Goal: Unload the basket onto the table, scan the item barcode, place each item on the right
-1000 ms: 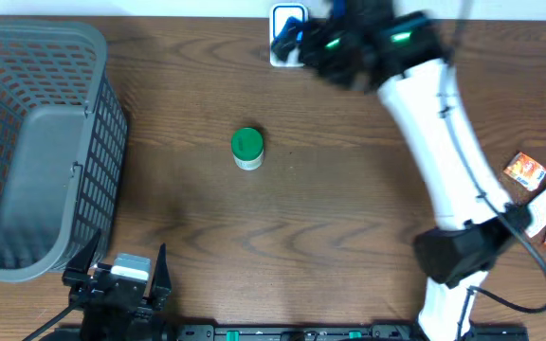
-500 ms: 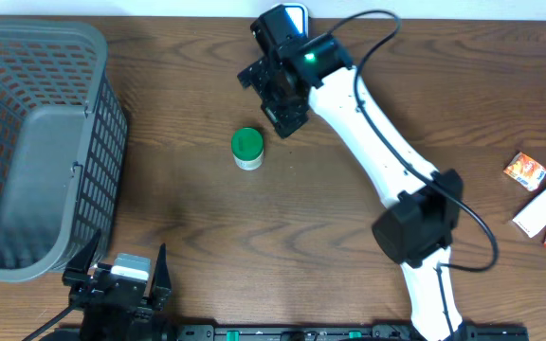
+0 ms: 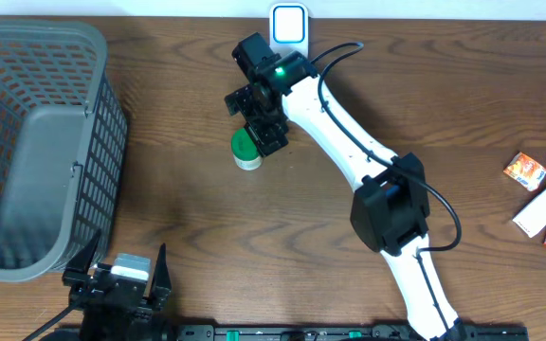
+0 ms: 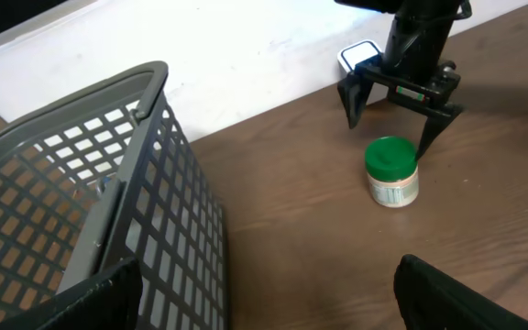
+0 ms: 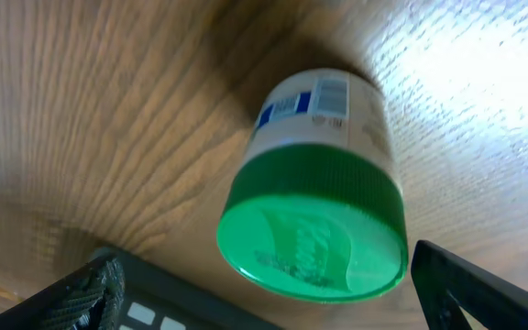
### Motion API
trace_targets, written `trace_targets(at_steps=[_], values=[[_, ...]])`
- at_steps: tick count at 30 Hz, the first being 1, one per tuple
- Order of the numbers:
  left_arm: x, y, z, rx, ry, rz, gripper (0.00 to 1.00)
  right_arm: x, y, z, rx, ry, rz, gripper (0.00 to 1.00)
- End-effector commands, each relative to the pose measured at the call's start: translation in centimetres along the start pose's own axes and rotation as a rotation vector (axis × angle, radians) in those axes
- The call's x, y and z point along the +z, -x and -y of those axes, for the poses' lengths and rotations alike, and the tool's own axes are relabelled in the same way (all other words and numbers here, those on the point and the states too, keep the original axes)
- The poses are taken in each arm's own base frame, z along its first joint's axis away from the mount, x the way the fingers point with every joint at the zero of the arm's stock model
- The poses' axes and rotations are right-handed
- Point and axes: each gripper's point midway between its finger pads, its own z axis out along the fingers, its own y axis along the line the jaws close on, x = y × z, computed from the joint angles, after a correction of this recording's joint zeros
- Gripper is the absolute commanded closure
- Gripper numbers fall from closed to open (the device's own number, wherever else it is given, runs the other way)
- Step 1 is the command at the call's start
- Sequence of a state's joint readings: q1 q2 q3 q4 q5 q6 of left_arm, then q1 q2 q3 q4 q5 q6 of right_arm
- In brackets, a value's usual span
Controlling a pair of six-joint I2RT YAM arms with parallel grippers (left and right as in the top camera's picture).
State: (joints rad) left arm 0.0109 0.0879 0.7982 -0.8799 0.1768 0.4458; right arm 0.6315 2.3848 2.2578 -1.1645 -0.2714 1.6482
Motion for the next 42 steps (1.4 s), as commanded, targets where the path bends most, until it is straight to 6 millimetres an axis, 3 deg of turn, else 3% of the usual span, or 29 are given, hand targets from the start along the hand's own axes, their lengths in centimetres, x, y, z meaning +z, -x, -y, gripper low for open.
trace_targets(at_steps=[1, 11, 17, 26, 31, 39, 42], values=[[-0.2, 0.2, -0.1, 0.003, 0.006, 0.009, 0.13, 1.2, -0.6, 0.5, 0.024, -0.026, -0.001, 0.04], [-0.2, 0.2, -0.1, 0.003, 0.006, 0.008, 0.13, 4.0, -0.3, 2.4, 0.025, -0.116, 0.015, 0.05], [-0.2, 0.2, -0.1, 0.003, 0.006, 0.008, 0.13, 4.9, -0.8, 2.9, -0.026, -0.139, 0.012, 0.17], [-0.2, 0.1, -0.1, 0.003, 0.005, 0.006, 0.13, 4.6, 0.1, 4.9, -0.176, -0.224, 0.057, 0.48], [-0.2, 0.1, -0.1, 0.003, 0.005, 0.006, 0.13, 4.5, 0.7, 4.9, -0.402, -0.238, 0.065, 0.50], [-0.2, 0.1, -0.1, 0.003, 0.005, 0.005, 0.13, 3.9, 1.7, 5.7, -0.960, -0.298, 0.001, 0.50], [-0.2, 0.1, -0.1, 0.003, 0.005, 0.005, 0.13, 3.3, 3.4, 6.8, -1.156, -0.405, 0.035, 0.50]])
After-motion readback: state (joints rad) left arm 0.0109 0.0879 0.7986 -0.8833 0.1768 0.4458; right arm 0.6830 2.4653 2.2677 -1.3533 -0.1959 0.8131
